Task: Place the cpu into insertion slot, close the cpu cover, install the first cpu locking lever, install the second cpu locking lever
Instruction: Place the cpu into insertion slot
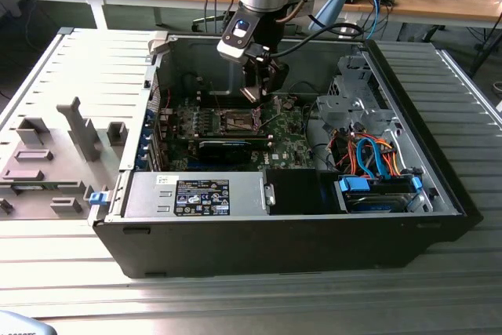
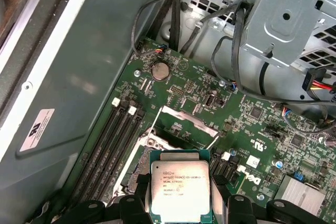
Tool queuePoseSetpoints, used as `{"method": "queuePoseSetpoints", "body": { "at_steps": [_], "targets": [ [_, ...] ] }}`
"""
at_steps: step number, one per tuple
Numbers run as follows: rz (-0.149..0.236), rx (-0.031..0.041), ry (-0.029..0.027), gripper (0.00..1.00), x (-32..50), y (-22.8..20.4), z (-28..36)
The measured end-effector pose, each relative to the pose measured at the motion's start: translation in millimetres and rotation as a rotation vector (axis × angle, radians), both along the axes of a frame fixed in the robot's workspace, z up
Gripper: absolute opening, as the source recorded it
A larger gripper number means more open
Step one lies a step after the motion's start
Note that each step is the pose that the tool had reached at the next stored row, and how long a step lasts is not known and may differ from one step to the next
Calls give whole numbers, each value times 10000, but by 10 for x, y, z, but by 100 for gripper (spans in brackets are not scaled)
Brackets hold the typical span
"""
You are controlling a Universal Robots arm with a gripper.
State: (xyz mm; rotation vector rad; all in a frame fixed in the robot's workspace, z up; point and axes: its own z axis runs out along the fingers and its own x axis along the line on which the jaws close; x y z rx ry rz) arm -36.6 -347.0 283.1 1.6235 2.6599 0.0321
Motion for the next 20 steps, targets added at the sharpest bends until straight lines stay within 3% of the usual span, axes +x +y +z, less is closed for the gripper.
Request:
{"method": "queuePoseSetpoints", "body": {
  "at_steps": [20],
  "targets": [
    [-144, 0, 0, 55, 0, 0, -1]
  ]
}}
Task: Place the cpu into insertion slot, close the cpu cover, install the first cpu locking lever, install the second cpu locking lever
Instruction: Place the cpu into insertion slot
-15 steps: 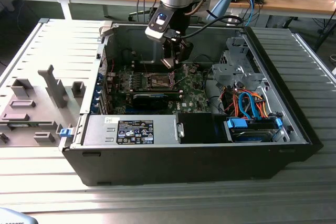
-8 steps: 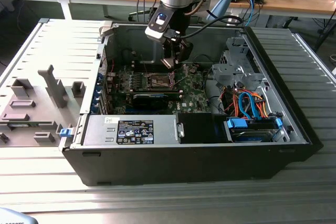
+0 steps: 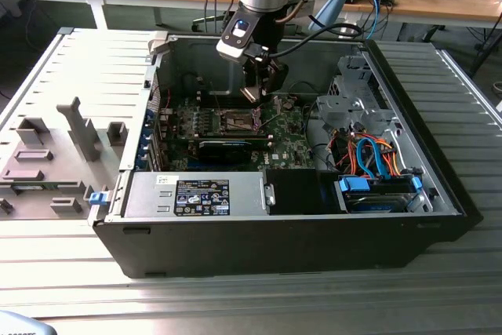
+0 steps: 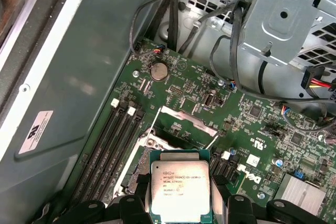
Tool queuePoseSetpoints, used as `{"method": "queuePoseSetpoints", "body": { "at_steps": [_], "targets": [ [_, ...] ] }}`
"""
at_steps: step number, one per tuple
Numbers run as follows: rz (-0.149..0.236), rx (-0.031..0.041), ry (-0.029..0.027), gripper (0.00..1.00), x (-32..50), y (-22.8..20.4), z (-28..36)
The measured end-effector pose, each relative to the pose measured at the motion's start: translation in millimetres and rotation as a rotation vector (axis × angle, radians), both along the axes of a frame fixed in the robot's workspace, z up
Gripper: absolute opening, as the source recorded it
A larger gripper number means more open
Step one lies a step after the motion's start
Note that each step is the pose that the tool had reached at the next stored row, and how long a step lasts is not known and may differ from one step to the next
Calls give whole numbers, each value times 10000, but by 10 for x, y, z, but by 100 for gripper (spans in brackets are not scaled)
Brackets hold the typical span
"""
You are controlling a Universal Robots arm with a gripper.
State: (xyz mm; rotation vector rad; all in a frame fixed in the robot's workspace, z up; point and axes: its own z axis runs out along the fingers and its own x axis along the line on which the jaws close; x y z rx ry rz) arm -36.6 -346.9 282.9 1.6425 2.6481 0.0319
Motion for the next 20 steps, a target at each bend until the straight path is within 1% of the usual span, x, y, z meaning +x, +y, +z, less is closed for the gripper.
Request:
{"method": "queuePoseSetpoints", "body": {
  "at_steps": [20],
  "targets": [
    [-159, 0, 1, 55, 0, 0, -2]
  ]
}}
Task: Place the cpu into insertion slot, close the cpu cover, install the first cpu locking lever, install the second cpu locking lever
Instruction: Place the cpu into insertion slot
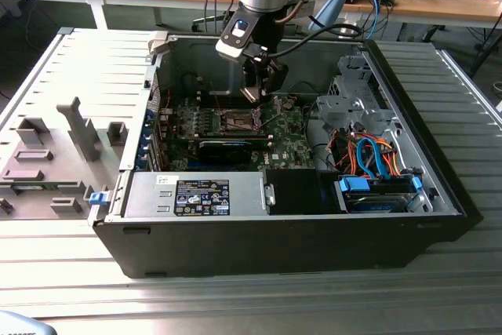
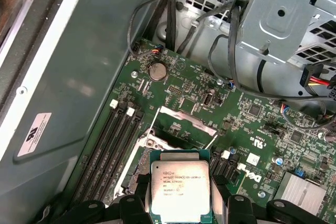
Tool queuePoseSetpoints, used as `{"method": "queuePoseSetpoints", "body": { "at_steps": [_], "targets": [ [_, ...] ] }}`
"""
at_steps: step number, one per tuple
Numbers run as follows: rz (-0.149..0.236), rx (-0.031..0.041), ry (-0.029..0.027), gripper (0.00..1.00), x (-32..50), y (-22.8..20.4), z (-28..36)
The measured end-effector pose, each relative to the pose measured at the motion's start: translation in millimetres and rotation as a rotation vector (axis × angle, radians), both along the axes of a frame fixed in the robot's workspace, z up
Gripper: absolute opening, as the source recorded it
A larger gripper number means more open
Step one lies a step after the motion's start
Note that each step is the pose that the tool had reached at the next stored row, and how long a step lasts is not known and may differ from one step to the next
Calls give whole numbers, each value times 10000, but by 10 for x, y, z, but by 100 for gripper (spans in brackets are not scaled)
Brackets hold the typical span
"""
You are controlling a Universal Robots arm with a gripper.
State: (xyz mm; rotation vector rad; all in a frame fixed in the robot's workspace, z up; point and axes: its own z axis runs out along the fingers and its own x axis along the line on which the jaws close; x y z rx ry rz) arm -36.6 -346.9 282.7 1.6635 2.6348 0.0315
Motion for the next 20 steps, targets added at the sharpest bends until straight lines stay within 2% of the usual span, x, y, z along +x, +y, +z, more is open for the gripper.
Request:
{"method": "queuePoseSetpoints", "body": {
  "at_steps": [20],
  "targets": [
    [-151, 0, -1, 55, 0, 0, 0]
  ]
}}
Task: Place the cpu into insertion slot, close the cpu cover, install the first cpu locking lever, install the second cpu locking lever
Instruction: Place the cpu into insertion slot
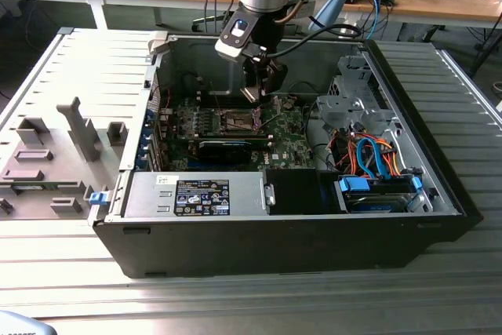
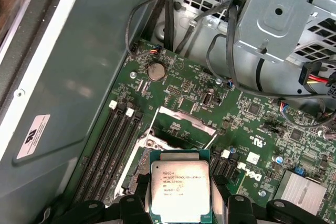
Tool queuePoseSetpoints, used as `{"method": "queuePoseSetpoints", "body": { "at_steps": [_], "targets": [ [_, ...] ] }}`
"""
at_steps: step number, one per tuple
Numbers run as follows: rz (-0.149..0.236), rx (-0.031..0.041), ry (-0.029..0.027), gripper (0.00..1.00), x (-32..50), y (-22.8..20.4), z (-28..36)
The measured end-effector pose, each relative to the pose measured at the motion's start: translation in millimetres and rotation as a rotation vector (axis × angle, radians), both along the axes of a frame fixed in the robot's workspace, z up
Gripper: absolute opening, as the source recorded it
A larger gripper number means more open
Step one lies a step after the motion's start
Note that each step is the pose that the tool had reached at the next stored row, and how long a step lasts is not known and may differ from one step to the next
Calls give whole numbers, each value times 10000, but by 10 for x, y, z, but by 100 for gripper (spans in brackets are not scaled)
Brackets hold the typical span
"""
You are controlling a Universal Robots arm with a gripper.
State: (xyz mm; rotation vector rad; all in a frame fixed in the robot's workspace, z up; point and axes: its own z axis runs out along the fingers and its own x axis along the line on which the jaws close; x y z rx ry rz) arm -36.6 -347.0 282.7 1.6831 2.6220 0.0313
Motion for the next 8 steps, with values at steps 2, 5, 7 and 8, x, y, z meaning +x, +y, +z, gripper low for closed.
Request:
{"method": "queuePoseSetpoints", "body": {
  "at_steps": [2, 5, 7, 8],
  "targets": [
    [-45, 0, 0, 55, 0, 0, 0],
    [-142, 0, 0, 55, 0, 0, -1],
    [-196, -1, 0, 55, 0, 0, -1],
    [-213, -2, 0, 55, 0, 0, -1]
  ]
}}
